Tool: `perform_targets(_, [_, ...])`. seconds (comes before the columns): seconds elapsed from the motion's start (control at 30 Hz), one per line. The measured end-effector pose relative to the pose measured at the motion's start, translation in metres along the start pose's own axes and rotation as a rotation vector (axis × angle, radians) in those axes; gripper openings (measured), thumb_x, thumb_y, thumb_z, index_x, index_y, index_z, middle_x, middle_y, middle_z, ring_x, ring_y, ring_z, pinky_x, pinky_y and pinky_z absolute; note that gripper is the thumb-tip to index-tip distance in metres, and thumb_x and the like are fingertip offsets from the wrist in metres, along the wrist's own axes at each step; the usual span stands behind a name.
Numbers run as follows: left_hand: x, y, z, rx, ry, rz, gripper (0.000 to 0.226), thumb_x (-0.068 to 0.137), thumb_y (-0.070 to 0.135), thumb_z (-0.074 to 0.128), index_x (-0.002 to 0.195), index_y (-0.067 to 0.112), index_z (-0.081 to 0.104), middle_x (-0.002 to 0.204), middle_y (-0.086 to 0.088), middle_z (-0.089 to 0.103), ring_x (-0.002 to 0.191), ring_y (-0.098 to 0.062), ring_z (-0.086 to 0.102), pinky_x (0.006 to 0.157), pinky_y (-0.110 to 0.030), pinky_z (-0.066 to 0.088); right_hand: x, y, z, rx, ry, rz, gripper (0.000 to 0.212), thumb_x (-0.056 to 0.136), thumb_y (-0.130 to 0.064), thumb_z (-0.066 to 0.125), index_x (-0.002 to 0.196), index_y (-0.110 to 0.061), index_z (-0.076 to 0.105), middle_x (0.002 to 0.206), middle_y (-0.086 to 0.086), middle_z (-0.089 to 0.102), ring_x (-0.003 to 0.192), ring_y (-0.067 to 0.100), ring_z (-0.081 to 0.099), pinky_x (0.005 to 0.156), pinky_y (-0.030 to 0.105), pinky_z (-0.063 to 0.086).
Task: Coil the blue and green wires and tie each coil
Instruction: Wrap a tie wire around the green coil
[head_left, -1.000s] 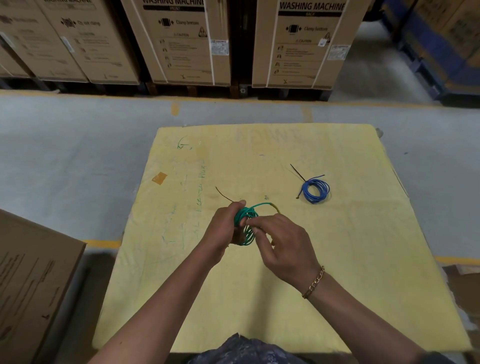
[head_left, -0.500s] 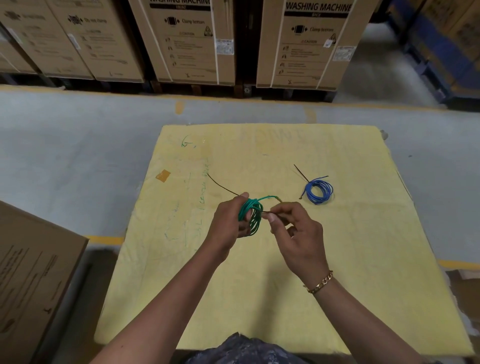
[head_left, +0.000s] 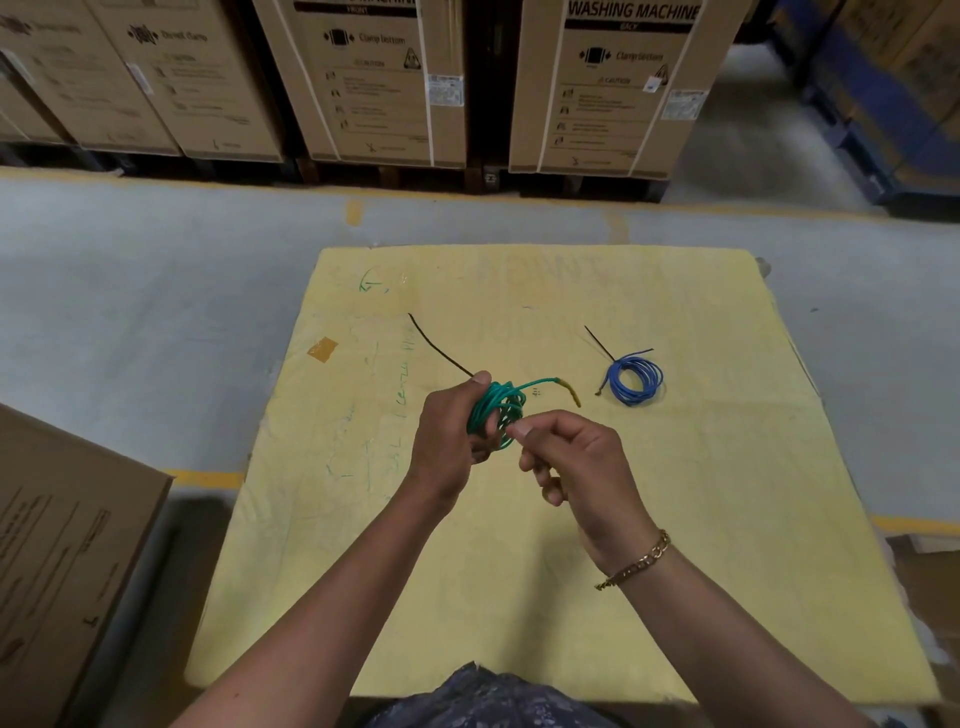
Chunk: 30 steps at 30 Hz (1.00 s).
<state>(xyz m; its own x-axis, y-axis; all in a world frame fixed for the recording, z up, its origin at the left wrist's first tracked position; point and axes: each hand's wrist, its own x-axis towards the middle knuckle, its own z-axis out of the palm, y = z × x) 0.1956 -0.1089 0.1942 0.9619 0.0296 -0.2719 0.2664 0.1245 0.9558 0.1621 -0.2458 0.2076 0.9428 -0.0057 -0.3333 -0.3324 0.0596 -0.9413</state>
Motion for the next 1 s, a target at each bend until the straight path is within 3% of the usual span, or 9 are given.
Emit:
perform_targets(0.07, [-0.001,-0.001,0.003,0.002,0.019,-0.014,0.052,0.105,0.025,0.042,0.055,0.01,0.046,0.041,0.007,0.035,0.043,-0.014,0.026,0.047,-0.023,0.021,0.005,0.004,-0.002,-0.311,0.126,-0.258,0.013,0.087,-0.014,0.073,0.075,-0.018,0.074,0.057,-0.006,0.062,0.053,0.006,0.05,0.05,0.018,0.04])
perform_targets(0.17, [-0.002,-0.002,0.008,-0.003,0.078,-0.053,0.05,0.103,0.027,0.046,0.055,0.012,0.046,0.042,0.004,0.036,0.039,-0.012,0.027,0.048,-0.023,0.026,0.012,0.015,-0.006,-0.949,0.316,-0.789,0.016,0.086,-0.022,0.069,0.069,-0.021,0.066,0.057,-0.008,0.057,0.053,0.01,0.049,0.047,0.027,0.04])
perform_targets(0.3, [-0.002,-0.002,0.011,-0.056,0.128,-0.146,0.059,0.101,0.031,0.049,0.043,0.022,0.055,0.045,0.002,0.04,0.042,-0.013,0.031,0.064,-0.032,0.041,0.021,0.023,-0.01,-1.144,0.355,-0.969,0.019,0.088,-0.023,0.068,0.069,-0.021,0.066,0.059,-0.006,0.058,0.057,0.016,0.049,0.04,0.032,0.039])
perform_targets(0.37, [-0.001,-0.003,0.012,-0.043,0.124,-0.162,0.054,0.101,0.036,0.05,0.049,0.02,0.058,0.044,0.003,0.04,0.049,-0.017,0.034,0.069,-0.036,0.043,0.02,0.023,-0.011,-1.176,0.356,-1.014,0.016,0.088,-0.024,0.069,0.072,-0.021,0.069,0.06,-0.006,0.058,0.058,0.016,0.048,0.039,0.031,0.036])
perform_targets(0.6, [0.0,-0.009,0.013,-0.009,0.065,-0.16,0.034,0.101,0.035,0.051,0.082,0.011,0.065,0.066,0.002,0.063,0.058,-0.011,0.056,0.055,-0.025,0.049,0.013,0.025,-0.007,-1.12,0.249,-1.067,0.01,0.091,-0.019,0.067,0.084,-0.018,0.074,0.075,-0.003,0.063,0.064,0.018,0.057,0.039,0.032,0.041])
perform_targets(0.77, [-0.001,-0.009,0.009,-0.033,0.027,-0.142,0.032,0.101,0.033,0.051,0.083,0.011,0.064,0.069,-0.001,0.063,0.062,-0.015,0.058,0.061,-0.029,0.053,0.017,0.018,-0.009,-0.796,0.115,-0.908,0.008,0.087,-0.015,0.071,0.094,-0.017,0.075,0.091,-0.006,0.069,0.075,0.006,0.06,0.055,0.025,0.049])
perform_targets(0.9, [-0.005,-0.007,0.007,-0.026,0.016,-0.113,0.032,0.102,0.033,0.049,0.077,0.015,0.056,0.053,0.01,0.047,0.05,-0.008,0.044,0.052,-0.022,0.045,0.017,0.003,-0.014,-0.536,0.109,-0.743,0.018,0.083,-0.01,0.08,0.094,-0.02,0.071,0.088,-0.011,0.07,0.059,0.01,0.05,0.055,0.016,0.039])
perform_targets(1.0, [-0.006,-0.005,0.009,-0.025,0.022,-0.101,0.032,0.102,0.033,0.049,0.078,0.014,0.056,0.054,0.007,0.045,0.052,-0.012,0.041,0.055,-0.025,0.046,0.014,-0.001,-0.01,-0.399,0.061,-0.623,0.024,0.082,-0.008,0.079,0.093,-0.026,0.068,0.087,-0.012,0.07,0.059,0.009,0.05,0.052,0.018,0.037])
